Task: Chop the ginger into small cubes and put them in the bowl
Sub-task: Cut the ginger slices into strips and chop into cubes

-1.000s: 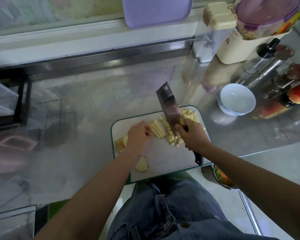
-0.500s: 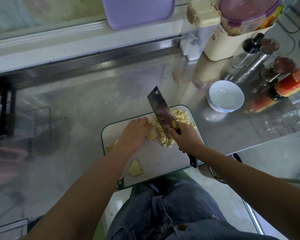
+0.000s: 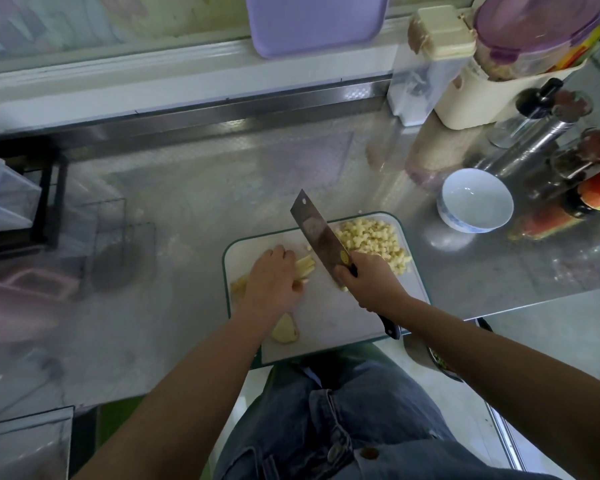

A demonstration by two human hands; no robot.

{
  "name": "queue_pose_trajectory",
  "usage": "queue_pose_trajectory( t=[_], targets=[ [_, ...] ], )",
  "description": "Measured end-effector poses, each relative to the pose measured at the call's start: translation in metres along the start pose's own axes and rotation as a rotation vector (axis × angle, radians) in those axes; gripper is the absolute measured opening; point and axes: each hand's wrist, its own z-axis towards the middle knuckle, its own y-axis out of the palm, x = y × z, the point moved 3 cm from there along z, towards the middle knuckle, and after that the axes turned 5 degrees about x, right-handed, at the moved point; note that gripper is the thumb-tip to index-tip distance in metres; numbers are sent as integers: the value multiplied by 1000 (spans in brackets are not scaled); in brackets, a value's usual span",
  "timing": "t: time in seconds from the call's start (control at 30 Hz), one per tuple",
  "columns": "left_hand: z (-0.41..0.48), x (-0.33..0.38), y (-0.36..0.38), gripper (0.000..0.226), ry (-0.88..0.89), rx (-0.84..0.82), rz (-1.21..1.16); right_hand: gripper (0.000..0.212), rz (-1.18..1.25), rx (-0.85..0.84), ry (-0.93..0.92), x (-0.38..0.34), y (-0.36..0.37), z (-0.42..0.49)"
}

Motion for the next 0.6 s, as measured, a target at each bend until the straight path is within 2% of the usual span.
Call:
queue_pose_trajectory(
  t=[0.23,0.47,0.6],
  targets=[
    [-13,2,9,41,-44,70,-35,28,-150,-31,-80,-5,11,2],
    [-11,2,10,40,-15,76,-55,31,-108,56,77,11,1,1],
    [-6,6,9,37,50,68,-101,32,-136,55,32,7,2,-2]
  ],
)
